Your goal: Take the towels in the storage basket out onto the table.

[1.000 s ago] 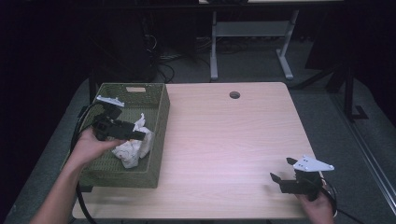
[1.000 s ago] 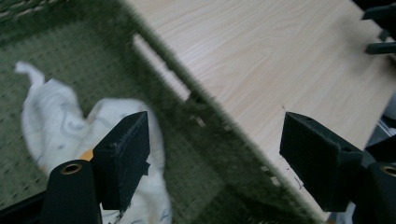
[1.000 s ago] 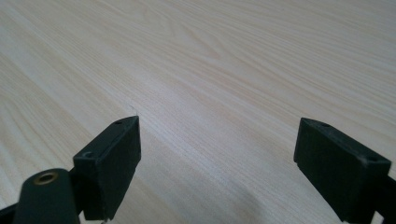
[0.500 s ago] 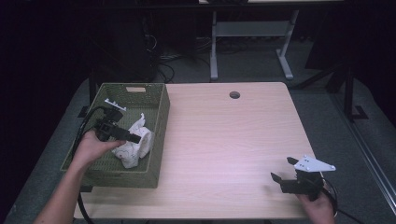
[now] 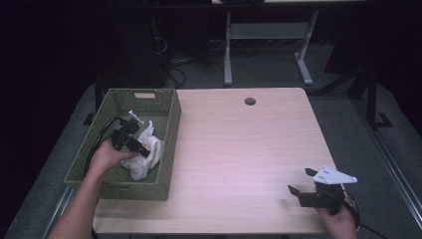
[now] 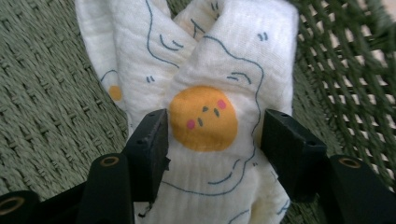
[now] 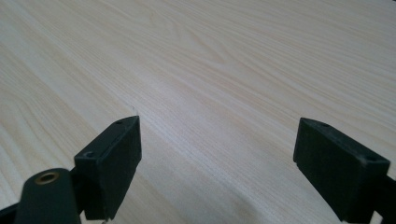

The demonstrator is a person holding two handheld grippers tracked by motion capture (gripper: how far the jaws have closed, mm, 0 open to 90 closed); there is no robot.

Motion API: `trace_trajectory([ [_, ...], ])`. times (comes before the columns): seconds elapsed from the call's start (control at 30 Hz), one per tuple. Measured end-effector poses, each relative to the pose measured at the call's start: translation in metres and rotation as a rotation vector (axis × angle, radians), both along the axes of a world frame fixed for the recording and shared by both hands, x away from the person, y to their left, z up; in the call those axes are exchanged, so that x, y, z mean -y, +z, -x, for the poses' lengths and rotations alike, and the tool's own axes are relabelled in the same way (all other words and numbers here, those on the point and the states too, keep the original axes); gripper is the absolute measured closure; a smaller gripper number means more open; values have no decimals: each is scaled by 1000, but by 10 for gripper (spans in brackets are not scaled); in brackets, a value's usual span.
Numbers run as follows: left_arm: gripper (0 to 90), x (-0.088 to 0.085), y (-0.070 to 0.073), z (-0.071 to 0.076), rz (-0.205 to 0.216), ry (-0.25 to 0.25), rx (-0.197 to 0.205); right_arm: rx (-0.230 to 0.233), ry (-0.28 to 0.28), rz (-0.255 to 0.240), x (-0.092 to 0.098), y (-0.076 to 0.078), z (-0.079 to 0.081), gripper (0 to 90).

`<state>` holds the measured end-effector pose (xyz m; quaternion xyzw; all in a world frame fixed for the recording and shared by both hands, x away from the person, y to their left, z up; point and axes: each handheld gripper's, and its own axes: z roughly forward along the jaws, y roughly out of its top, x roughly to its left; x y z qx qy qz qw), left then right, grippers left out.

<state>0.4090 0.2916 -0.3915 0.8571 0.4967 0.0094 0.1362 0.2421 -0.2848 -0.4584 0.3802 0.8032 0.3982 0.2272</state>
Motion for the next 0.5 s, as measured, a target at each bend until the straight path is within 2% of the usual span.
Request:
trace_trajectory([
  [0.1, 447, 4, -6, -3, -21, -2, -20, 0, -1, 5, 0, -1, 0, 148],
  [0.23, 452, 10, -17, -8, -56, -22, -69, -4, -3, 4, -1, -1, 1, 148],
  [0.33, 435, 16, -22, -10, -75, -16, -81, -2, -4, 1, 0, 0, 1, 149],
  [0.37, 435, 18, -24, -11, -94, -20, -81, -2, -5, 1, 0, 0, 1, 149],
  [0.5, 460, 23, -27, -10, -131, -35, -81, -2, -5, 3, 0, -1, 1, 148],
])
